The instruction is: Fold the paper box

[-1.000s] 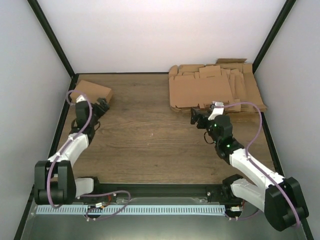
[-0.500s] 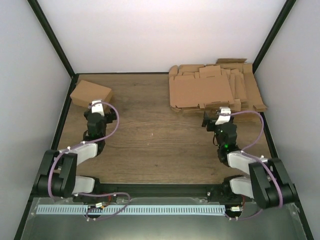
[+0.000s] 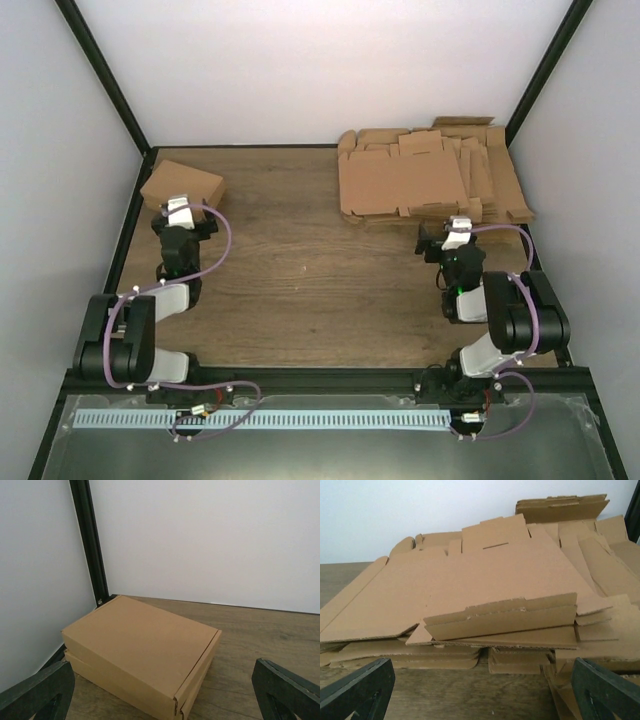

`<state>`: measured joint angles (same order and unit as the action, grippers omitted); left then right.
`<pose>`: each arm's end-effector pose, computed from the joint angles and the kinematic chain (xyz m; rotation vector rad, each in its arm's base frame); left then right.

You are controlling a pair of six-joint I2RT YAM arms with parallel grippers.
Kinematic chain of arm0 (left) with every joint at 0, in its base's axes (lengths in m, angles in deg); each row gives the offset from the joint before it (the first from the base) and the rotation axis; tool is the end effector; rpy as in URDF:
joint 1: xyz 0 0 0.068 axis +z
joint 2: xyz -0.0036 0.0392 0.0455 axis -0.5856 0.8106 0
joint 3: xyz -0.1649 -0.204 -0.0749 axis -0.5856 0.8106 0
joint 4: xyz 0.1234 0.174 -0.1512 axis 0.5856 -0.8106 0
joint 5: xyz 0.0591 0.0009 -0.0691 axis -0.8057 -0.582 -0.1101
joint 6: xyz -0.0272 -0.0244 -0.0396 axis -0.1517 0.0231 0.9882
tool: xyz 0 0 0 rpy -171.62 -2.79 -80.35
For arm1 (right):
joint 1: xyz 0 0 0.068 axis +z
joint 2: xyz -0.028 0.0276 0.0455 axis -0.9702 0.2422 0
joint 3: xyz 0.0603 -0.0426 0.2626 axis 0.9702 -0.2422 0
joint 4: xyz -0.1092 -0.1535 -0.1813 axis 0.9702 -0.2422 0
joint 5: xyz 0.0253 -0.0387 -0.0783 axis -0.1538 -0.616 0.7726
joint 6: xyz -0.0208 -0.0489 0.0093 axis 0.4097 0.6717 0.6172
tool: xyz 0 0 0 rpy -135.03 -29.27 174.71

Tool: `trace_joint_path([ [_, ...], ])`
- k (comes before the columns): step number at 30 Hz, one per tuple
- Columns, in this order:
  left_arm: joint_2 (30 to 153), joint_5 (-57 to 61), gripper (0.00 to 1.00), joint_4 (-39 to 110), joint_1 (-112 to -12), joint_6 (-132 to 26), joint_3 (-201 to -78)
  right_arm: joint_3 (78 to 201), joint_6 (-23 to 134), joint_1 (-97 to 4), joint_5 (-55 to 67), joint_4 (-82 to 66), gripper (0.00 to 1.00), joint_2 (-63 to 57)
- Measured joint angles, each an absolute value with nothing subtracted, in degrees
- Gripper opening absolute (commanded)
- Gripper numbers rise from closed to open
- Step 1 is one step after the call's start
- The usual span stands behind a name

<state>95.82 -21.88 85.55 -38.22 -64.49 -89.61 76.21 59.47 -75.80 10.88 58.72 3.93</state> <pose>0.2637 -0.0013 0.1926 -0.1730 1.6382 0.1957 0.2387 0.0023 0.1369 0.0087 1.7385 0.0820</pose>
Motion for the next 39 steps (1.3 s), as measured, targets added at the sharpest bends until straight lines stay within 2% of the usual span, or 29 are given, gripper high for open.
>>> trace_joint_path([
  [13,92.32,-21.99,1.00,88.17,-38.11,-64.17,-84.45,76.34,60.02,-75.03,10.59,60.10,1.00,3.91],
  [20,102.68,-22.99,1.00,88.02,-37.41,-62.79,-85.74,76.34,60.11,-75.03,10.59,60.10,1.00,3.91],
  [28,104.78,-16.00,1.00,93.46,-37.10,-64.84,-83.78,76.45,60.11,-75.03,10.59,60.12,1.00,3.91],
  [39,104.78,-13.81,1.00,94.27,-36.99,-65.06,-83.80,76.65,60.13,-75.03,10.59,60.14,1.00,3.91],
])
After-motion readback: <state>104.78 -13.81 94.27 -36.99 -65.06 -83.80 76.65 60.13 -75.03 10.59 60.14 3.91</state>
